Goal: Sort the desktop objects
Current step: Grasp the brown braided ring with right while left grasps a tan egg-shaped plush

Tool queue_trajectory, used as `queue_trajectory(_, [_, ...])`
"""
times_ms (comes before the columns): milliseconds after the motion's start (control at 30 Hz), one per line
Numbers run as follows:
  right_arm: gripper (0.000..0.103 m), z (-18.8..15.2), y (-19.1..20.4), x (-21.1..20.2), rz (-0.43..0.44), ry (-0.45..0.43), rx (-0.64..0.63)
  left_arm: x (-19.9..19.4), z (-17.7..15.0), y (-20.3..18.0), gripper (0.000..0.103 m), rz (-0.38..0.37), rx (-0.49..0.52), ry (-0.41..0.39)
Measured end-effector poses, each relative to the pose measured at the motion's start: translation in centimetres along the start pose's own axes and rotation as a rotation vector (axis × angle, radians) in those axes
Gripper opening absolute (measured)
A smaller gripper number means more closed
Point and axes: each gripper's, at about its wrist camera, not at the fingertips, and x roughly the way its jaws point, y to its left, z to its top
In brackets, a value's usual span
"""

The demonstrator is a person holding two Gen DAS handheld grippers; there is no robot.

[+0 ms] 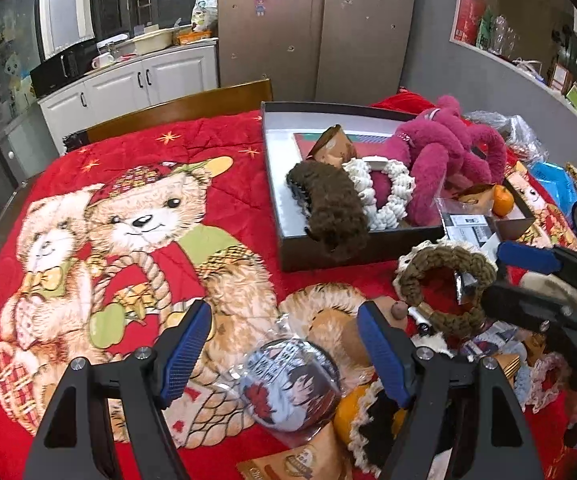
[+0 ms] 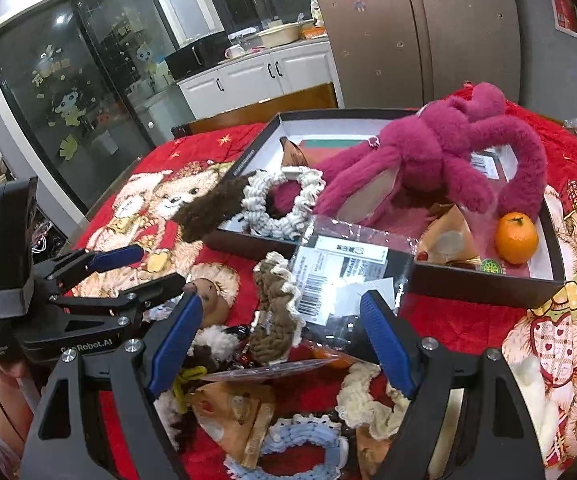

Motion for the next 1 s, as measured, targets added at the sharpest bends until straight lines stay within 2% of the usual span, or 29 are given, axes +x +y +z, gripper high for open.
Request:
queue_trajectory(233, [0.082,-0.2,0.6,0.0,0.024,-0.013,-0.028,0.1,-0.4,-0.7,0.077,-0.117,0.031,0.012])
queue_trajectory(333, [0.082,-0.4,1.1,0.1,0.04,-0.014,-0.053,0.5,-0.7,-1.2,0.077,-0.126,0.037,0.031])
queue_trajectory(467, [0.071,-0.7,1.7,0.4,0.001,-0.015,-0.09,0.8,-0.8,-1.3,0.077,-0.137,0.016,0.031])
queue_trajectory(567, [0.058,-0.7,1.6,0.4,-0.015,-0.016,-0.086,0.8,-0.8,-1.3,0.077,-0.141,0.009,0.026])
queue_trajectory(733, [0.058,-0.6,1.5,0.4,-0.002,-0.006,-0.088,0.5,-0.8,-1.7,0.077,-0.197,0.034,0.022])
queue_trajectory(833, [0.058,-0.6,1.4,0.4,0.019,0.004,-0.08,0.3,-0.7,-2.1,0.077,-0.185,0.076,0.006])
queue_trajectory(933, [0.058,-0.7,1.4,0.4,0.022,0.007,-0.081,0.7,-0.4,-2.1,0.077,-0.211,0.098,0.025])
queue_trajectory(1000, [0.053,-0.8,1.5,0.5,0.023,0.01,-0.089,1.0,-0.3,-2.3,0.077,-0.215,0.114,0.034])
